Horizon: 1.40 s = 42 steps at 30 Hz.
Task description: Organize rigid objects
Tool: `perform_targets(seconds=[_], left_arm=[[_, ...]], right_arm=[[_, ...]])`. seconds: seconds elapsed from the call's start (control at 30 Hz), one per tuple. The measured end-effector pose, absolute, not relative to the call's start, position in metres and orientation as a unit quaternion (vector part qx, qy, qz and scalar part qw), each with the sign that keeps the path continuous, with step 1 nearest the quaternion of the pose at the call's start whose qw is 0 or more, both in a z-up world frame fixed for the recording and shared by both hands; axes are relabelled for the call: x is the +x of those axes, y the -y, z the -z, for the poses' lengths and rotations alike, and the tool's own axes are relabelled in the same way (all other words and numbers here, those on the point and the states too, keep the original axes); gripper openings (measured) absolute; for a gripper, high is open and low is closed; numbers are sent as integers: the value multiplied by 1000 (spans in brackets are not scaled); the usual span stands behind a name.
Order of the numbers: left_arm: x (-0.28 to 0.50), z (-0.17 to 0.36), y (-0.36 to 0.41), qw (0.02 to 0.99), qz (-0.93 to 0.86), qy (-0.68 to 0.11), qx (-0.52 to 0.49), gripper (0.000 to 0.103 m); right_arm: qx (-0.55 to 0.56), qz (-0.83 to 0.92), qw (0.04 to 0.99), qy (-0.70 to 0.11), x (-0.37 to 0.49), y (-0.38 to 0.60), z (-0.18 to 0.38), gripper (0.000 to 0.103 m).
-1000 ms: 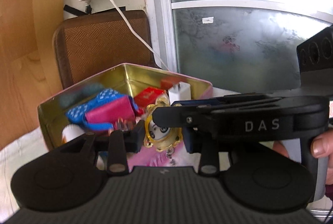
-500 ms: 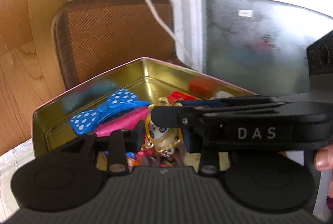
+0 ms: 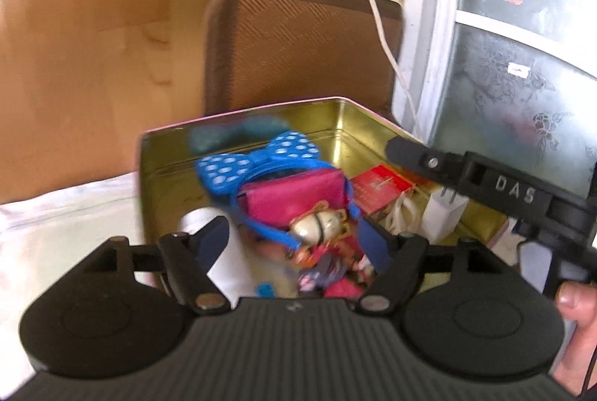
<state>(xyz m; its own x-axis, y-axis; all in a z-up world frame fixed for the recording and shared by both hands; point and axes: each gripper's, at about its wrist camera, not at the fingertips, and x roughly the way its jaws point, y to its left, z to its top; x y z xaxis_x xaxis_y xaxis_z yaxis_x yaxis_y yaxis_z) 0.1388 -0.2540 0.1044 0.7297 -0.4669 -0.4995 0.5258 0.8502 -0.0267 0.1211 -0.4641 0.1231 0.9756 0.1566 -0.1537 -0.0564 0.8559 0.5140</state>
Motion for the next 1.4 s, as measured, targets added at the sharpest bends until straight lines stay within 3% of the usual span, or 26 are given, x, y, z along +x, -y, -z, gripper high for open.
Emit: perform_targets(seconds=[0.07,0.13,0.33,0.43,0.5,0.63,1.4], left_arm=[[120,-108,243,934,254,-242,63,82],[103,-109,232,940,242,-233,62,93],[67,-107,201,952,195,-231,52,103],[49,-108,184,958,171,-225,39,103],[38,-108,175,962,158,-221,35,103],[22,-107,165,965,141,-215,47,103],[-34,-107,160,972,84,-198,94,103]], right_arm=[[256,-59,961,-86,107,455,-128,48],[254,-61,962,-79,90,446,-129,50],[239,-39,967,-77,31,412,-126,56],[223,-26,971,-78,0,397,-125,67],[212,-19,974,-76,-17,389,-126,90],[176,-8,981,-78,-43,373,-132,103],[186,1,979,-83,-88,347,-147,103]])
